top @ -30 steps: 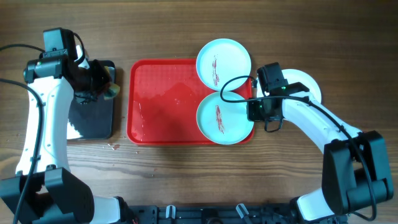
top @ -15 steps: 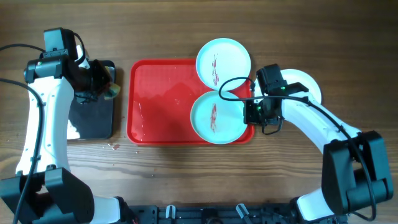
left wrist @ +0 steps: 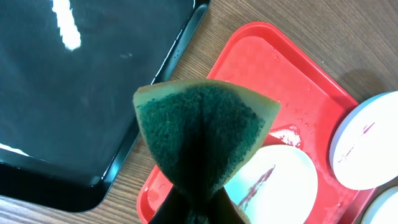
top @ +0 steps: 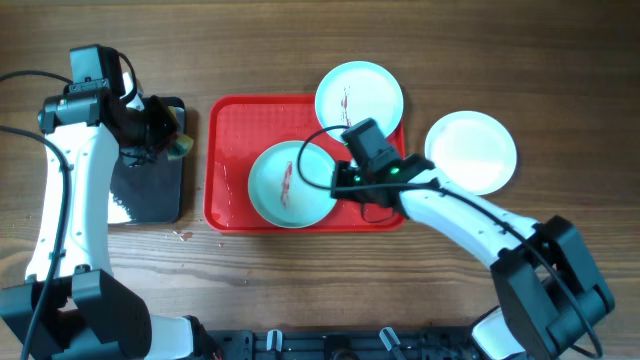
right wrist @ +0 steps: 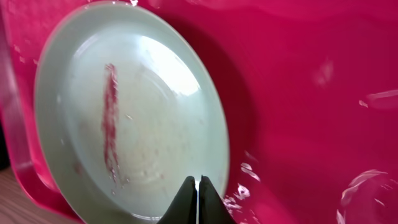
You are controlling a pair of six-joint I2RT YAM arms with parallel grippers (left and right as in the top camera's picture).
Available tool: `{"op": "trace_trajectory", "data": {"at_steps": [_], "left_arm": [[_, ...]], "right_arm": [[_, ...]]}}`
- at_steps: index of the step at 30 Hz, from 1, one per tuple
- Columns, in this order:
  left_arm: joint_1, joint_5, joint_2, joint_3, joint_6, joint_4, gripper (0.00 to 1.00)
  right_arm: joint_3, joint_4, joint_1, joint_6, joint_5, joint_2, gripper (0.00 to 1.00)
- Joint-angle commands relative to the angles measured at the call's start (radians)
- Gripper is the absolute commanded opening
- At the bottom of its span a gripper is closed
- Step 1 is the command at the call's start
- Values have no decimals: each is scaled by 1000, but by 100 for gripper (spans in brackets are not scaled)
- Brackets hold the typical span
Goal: Clean dirty plates on tray and stack at the side
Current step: 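Drag the blue-rimmed plate left to the tray center with right gripper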
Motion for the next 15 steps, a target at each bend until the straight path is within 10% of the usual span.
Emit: {"op": "trace_trajectory", "data": {"at_steps": [1,15], "left_arm": [[-6,-2,-1,14,-10,7,4],[-6,-2,-1,14,-10,23,4]], "right_arm": [[11,60,25,45,79,60,4],[303,-240,1,-116,10,113,27]]}}
